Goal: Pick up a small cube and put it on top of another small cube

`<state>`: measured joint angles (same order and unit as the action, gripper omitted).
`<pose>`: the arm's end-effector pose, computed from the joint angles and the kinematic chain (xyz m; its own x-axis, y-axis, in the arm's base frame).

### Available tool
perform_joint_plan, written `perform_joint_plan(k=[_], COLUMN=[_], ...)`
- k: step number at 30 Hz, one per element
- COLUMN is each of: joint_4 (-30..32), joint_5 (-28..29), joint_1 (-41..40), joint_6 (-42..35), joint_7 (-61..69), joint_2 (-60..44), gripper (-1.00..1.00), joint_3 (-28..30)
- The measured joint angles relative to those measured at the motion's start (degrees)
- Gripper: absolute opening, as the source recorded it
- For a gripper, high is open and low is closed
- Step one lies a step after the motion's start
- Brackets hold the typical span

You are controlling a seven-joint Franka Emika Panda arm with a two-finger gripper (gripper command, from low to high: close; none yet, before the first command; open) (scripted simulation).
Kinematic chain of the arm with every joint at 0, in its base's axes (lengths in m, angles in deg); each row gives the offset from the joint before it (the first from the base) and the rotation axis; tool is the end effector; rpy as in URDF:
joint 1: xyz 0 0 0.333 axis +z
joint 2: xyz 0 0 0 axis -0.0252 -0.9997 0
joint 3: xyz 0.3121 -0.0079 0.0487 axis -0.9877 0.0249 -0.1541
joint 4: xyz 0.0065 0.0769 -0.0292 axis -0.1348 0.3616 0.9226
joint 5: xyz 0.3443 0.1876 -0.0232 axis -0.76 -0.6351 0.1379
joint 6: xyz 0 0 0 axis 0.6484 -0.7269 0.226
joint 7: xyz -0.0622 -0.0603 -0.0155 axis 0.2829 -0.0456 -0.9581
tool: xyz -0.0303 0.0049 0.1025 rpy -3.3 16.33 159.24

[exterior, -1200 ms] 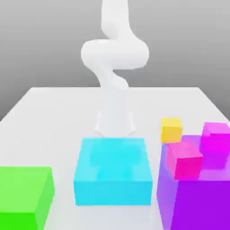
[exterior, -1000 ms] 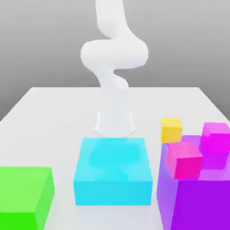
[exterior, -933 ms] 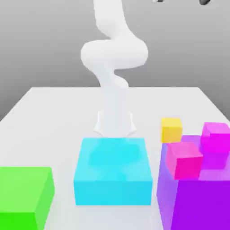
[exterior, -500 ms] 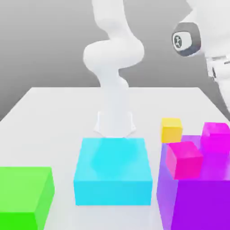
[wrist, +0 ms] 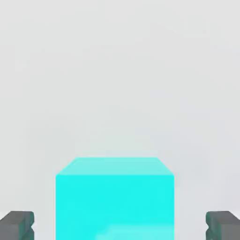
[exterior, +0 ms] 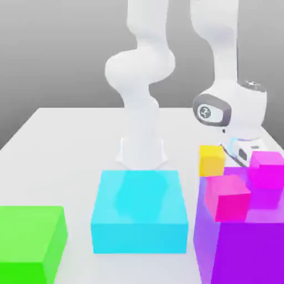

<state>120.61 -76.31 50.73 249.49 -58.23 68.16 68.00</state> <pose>0.2069 0.2630 0.1344 0.4879 0.8729 0.0001 0.8729 -0.4879 -0.0008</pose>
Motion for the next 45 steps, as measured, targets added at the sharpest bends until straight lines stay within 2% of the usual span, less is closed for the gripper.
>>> perform_joint_plan(k=[7,13,17,29,34,39,45], joint_4=[0.0,1.9,1.9,-10.5,-18.7,-28.5,-36.1], joint_5=[0.2,-4.4,-8.8,-19.7,-21.5,-17.7,-10.9], joint_1=[0.1,-1.8,-2.2,-5.0,-7.5,-10.8,-13.0], joint_6=[-0.1,-9.2,-16.8,-47.1,-59.9,-65.5,-63.5], joint_7=[-0.2,3.2,4.5,-5.1,-5.3,2.8,15.8], joint_2=[0.0,11.0,16.9,25.9,27.8,26.0,22.0], gripper=[-1.00,-1.00,-1.00,-1.00,-1.00,-1.00,-1.00], joint_3=[0.1,-3.2,-2.0,2.3,5.9,10.4,14.0])
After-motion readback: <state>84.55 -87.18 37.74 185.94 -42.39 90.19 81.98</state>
